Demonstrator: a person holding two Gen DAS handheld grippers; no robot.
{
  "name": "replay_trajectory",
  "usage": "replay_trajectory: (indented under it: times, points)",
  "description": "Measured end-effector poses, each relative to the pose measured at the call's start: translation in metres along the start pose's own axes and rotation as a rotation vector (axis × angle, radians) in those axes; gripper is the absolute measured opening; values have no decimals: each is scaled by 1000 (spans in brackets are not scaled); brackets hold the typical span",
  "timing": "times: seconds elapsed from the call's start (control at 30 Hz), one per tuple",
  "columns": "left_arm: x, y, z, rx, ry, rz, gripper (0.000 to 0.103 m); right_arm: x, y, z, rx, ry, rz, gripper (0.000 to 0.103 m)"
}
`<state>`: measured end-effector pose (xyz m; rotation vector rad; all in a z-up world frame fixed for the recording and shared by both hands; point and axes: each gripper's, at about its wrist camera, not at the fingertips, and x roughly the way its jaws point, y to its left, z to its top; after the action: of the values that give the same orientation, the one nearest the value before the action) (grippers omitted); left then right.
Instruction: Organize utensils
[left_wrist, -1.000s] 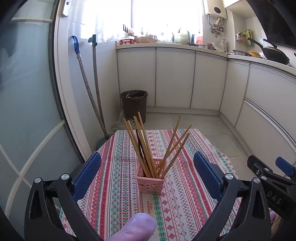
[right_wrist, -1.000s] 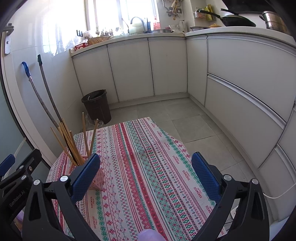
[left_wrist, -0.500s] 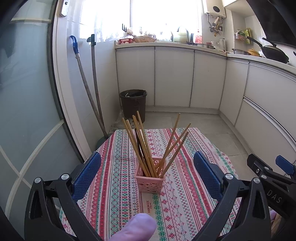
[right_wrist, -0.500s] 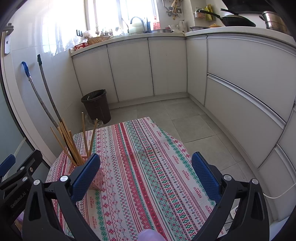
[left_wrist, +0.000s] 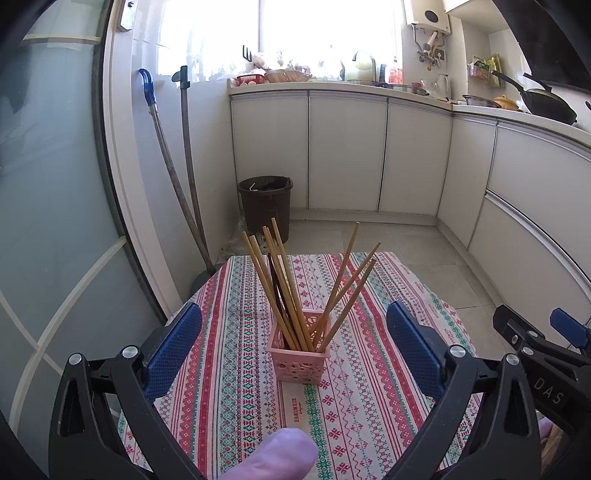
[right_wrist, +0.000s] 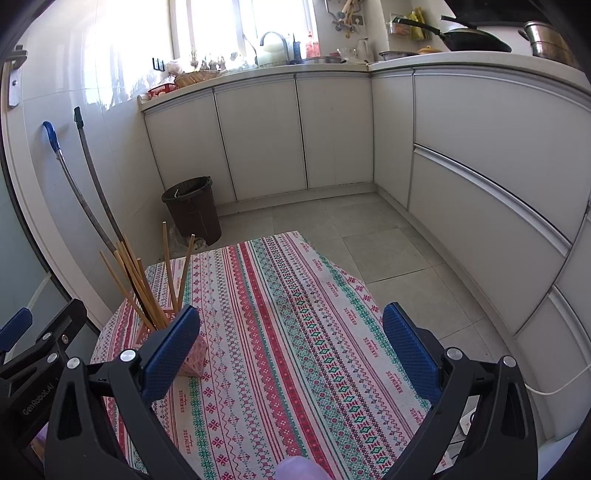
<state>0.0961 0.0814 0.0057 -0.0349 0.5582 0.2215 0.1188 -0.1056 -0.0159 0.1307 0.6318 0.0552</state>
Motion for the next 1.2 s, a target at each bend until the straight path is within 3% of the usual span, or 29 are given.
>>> replay_trajectory:
  times: [1.2]
  points:
    - [0,-3,-2,3,0,-2,94,0,0,1,-2,11,-4,96]
